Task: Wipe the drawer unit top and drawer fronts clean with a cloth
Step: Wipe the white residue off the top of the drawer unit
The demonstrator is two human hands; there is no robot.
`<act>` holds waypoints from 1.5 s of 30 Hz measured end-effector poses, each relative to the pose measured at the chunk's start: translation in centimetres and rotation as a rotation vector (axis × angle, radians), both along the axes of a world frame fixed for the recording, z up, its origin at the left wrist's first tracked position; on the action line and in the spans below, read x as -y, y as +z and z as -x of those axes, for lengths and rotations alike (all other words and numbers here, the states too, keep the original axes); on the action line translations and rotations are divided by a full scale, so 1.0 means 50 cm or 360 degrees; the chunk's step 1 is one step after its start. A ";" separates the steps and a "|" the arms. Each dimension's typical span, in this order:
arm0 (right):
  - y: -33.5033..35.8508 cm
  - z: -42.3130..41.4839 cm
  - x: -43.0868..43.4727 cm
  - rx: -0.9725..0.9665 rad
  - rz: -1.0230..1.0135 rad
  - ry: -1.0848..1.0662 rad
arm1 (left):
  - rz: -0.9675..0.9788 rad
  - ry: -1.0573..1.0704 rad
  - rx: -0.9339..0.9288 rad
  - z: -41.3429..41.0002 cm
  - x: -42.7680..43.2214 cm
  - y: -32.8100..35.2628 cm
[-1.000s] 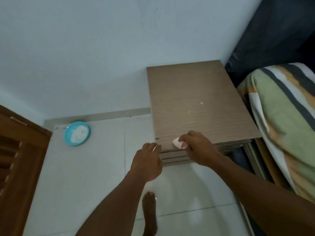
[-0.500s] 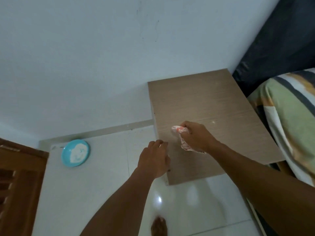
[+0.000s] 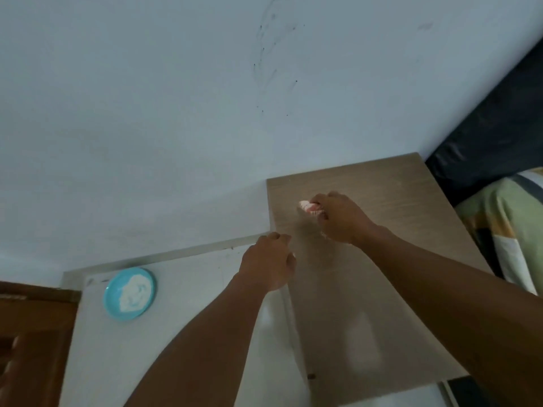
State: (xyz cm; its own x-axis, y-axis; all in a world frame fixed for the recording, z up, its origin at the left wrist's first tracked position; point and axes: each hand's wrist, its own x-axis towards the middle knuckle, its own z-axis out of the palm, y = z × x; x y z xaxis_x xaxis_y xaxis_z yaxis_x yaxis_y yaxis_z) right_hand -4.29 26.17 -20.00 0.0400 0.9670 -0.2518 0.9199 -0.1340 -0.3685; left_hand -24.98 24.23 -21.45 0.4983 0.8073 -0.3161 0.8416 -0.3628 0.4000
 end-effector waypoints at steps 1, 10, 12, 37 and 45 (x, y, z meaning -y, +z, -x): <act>-0.006 0.001 -0.029 0.0032 -0.0026 0.0002 | 0.0000 -0.0002 -0.0011 0.002 -0.015 -0.004; -0.108 0.012 -0.222 0.0206 -0.0155 0.0223 | -0.0033 0.0089 -0.0078 0.012 -0.125 -0.041; -0.139 0.016 -0.222 0.0160 -0.0074 0.0260 | -0.0036 0.0087 -0.0072 0.008 -0.133 -0.048; -0.135 0.078 0.308 -0.0105 0.0118 0.0212 | 0.0041 -0.0108 -0.0059 0.059 0.194 -0.049; -0.117 0.107 0.564 -0.0083 0.0089 0.0207 | -0.0053 -0.0241 -0.0091 0.080 0.391 -0.068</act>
